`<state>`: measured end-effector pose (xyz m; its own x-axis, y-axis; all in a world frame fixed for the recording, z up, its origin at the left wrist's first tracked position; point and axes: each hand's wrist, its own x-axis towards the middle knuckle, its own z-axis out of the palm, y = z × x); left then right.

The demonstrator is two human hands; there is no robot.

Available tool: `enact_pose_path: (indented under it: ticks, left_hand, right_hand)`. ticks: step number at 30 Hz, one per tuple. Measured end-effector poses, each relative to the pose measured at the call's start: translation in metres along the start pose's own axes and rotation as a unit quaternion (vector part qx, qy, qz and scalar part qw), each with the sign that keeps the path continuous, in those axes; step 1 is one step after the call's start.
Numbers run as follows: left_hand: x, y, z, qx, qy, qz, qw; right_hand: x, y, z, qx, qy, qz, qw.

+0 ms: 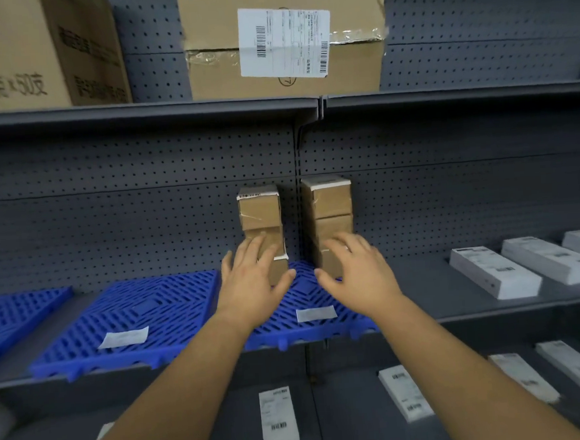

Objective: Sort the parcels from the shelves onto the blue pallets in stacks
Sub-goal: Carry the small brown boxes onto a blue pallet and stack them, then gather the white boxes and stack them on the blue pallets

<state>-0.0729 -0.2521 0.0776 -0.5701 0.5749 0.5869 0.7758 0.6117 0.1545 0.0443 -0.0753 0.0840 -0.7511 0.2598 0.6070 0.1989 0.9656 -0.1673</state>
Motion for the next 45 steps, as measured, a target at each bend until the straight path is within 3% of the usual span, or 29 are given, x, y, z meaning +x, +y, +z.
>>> enact_pose_path:
  ticks: [6, 17, 24, 35, 45]
  left_hand:
    - [-0.062, 0.012, 0.005, -0.019, -0.051, 0.012, 0.998]
    - [-0.084, 0.067, -0.008, -0.052, -0.060, 0.032, 0.996]
    - [-0.081, 0.149, 0.009, -0.062, -0.095, 0.036, 0.993]
    - [-0.056, 0.300, 0.060, -0.099, -0.080, 0.047, 0.991]
    - [-0.032, 0.388, 0.103, -0.116, -0.113, 0.094, 0.982]
  right_hand:
    - [-0.066, -0.015, 0.000, -0.011, -0.064, 0.015, 0.998]
    - [-0.111, 0.002, -0.042, 0.001, -0.055, 0.025, 0.998]
    - [-0.141, 0.073, -0.083, -0.011, -0.075, 0.042, 0.996]
    - [-0.192, 0.208, -0.149, -0.022, -0.059, 0.082, 0.995]
    - [-0.214, 0.302, -0.171, -0.025, -0.047, 0.131, 0.990]
